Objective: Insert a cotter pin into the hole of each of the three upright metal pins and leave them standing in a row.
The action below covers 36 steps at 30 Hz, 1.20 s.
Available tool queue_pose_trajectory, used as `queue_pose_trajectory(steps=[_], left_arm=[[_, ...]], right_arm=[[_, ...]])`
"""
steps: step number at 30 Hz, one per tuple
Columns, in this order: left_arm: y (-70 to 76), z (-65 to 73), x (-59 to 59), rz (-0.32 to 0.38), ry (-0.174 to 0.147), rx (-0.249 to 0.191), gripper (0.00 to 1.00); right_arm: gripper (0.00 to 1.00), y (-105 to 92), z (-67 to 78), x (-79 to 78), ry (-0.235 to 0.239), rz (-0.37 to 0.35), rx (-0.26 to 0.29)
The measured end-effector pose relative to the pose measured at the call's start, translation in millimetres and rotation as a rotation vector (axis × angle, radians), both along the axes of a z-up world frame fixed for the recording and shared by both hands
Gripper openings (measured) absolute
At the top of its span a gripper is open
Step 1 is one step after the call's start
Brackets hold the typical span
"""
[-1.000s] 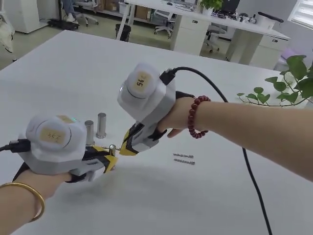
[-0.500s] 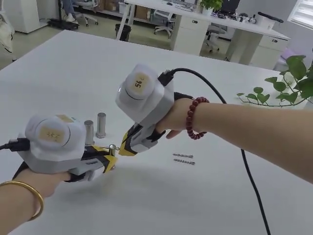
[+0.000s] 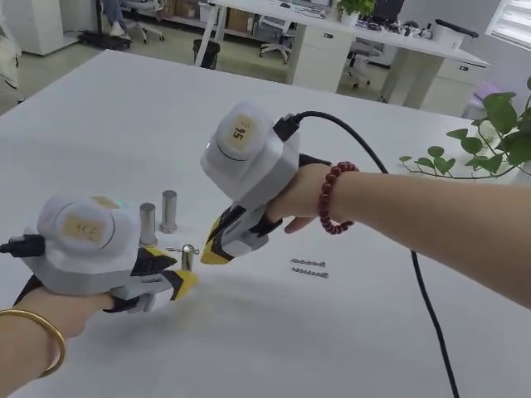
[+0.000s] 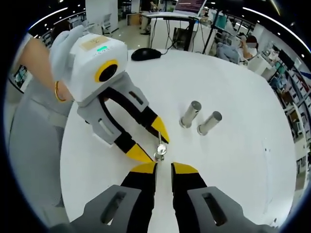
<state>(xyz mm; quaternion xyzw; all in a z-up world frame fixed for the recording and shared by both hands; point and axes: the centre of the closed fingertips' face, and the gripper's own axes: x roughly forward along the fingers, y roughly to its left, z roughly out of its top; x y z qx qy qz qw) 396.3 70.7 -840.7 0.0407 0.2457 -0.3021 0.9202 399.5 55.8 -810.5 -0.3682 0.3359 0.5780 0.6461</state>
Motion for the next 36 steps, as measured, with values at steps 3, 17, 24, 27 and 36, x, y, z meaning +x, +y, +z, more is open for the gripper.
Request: queue_pose_trajectory(steps=[3, 17, 24, 27, 36], left_arm=[[1.5, 1.2, -2.7, -0.002, -0.002, 0.005, 0.28], [13.2, 21.9, -17.9, 0.011, -0.039, -0.025, 0.51], [22.7, 33.6, -25.0, 0.037, -0.048, -0.059, 0.64], [25.8, 36.3, -28.4, 0.045, -0.049, -0.06, 0.69], [30.7, 45.7, -35.6, 0.065, -0.063, -0.079, 0.77]], right_arm=[[0.17, 4.3, 7.8, 3.2, 0.017, -0.034, 0.045], [0.24, 38.5, 27.3, 26.1, 0.033, -0.153, 0.265], [0.31, 64.9, 22.7, 33.7, 0.028, -0.174, 0.316], [0.31, 72.8, 17.3, 39.2, 0.012, -0.184, 0.32], [0.29, 86.2, -1.5, 52.5, -0.013, -0.22, 0.308]])
